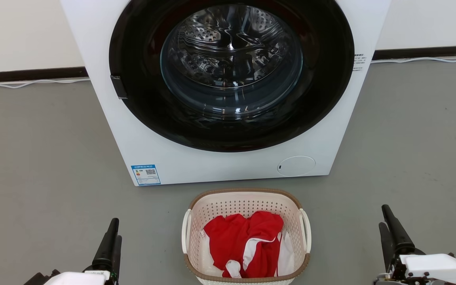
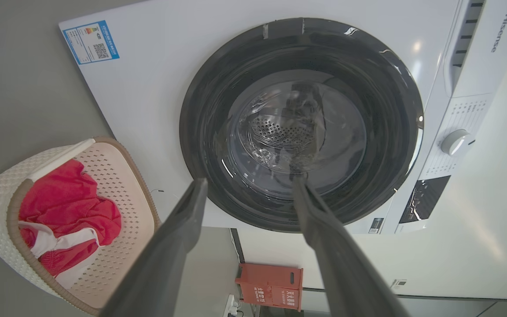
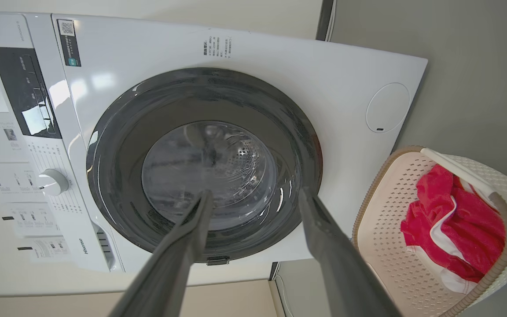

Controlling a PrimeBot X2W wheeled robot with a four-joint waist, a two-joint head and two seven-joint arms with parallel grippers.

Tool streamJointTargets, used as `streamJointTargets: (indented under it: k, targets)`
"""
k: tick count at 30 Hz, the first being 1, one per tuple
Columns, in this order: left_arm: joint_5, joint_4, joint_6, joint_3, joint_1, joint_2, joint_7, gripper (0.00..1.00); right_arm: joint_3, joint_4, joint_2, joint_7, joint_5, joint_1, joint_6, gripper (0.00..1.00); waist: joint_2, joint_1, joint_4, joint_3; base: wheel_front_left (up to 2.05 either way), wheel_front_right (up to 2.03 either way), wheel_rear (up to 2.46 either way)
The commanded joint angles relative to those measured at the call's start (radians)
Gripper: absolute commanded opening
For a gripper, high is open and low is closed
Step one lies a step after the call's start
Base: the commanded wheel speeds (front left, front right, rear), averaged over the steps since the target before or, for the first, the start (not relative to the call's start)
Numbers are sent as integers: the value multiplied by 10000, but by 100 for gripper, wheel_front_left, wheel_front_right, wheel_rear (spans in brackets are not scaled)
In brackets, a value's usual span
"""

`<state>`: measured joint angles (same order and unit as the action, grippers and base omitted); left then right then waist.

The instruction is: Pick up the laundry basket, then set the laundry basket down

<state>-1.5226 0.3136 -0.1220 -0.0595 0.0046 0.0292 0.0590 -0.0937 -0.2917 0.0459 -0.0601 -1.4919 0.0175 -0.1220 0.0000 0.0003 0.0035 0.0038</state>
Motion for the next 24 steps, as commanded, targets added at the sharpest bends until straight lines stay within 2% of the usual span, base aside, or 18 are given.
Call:
streamJointTargets:
  k: [1, 11, 24]
  targets:
    - [341, -335, 3, -48, -246, 69, -150, 100, 90, 393, 144, 161, 422, 212, -21, 100, 0, -2, 8, -3, 0, 0, 0]
    - [1552, -476, 144, 31, -170, 82, -443, 100, 236, 530, 191, 454, 2158, 181, -27, 100, 0, -2, 46, -22, 0, 0, 0]
    - [3713, -594, 428, 20, -94, 100, -824, 100, 419, 689, 325, 835, 4596, 198, -35, 100, 0, -2, 29, -35, 0, 0, 0]
